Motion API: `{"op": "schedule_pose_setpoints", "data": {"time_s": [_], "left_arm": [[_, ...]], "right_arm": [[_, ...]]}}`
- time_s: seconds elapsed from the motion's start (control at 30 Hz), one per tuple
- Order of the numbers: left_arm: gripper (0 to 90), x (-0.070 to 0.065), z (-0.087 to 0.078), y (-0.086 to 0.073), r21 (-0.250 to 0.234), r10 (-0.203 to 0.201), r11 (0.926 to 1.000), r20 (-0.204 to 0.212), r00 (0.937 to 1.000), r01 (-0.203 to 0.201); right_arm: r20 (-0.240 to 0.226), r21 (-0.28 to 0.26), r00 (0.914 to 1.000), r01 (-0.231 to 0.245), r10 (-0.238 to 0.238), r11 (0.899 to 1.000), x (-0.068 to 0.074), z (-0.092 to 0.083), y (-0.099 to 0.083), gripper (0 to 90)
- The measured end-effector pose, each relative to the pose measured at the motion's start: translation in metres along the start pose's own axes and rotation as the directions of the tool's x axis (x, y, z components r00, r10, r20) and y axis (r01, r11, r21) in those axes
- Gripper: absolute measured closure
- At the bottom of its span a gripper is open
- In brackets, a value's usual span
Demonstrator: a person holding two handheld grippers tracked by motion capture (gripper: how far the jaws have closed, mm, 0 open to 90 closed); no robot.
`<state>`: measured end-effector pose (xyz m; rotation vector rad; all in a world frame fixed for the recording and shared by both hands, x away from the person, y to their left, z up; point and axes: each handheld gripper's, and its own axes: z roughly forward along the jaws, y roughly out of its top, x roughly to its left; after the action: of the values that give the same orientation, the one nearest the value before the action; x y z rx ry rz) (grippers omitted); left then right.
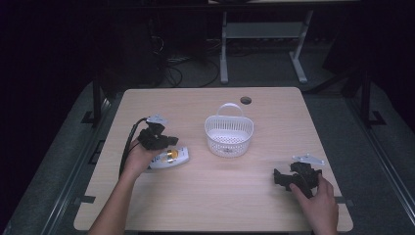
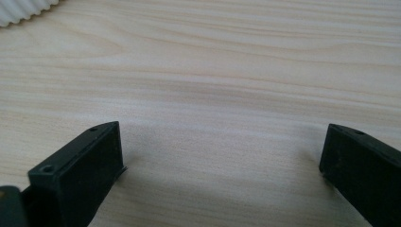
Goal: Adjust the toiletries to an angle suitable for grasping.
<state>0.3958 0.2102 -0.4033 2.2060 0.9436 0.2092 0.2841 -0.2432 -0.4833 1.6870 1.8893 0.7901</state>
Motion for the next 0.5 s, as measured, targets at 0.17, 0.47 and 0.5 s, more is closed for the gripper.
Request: {"op": "schedule_pose_setpoints", "data": {"time_s": [0.17, 0.47, 0.5], "left_arm": [[89.5, 0.005, 0.019, 0.007, 0.032, -0.015, 0.9994, -0.001, 0.9999, 0.015], [89.8, 0.004, 0.043, 0.008, 0.098, 0.007, 0.9951, -0.019, 0.9998, -0.005], [89.8, 0.004, 0.045, 0.008, 0.108, 0.011, 0.9941, -0.022, 0.9997, -0.009]], "right_arm": [[0.000, 0.000, 1.0000, 0.000, 0.000, 1.000, 0.000, 0.000, 0.000, 0.0], [0.000, 0.000, 1.0000, 0.000, 0.000, 1.000, 0.000, 0.000, 0.000, 0.0], [0.000, 0.000, 1.0000, 0.000, 0.000, 1.000, 0.000, 0.000, 0.000, 0.0]]}}
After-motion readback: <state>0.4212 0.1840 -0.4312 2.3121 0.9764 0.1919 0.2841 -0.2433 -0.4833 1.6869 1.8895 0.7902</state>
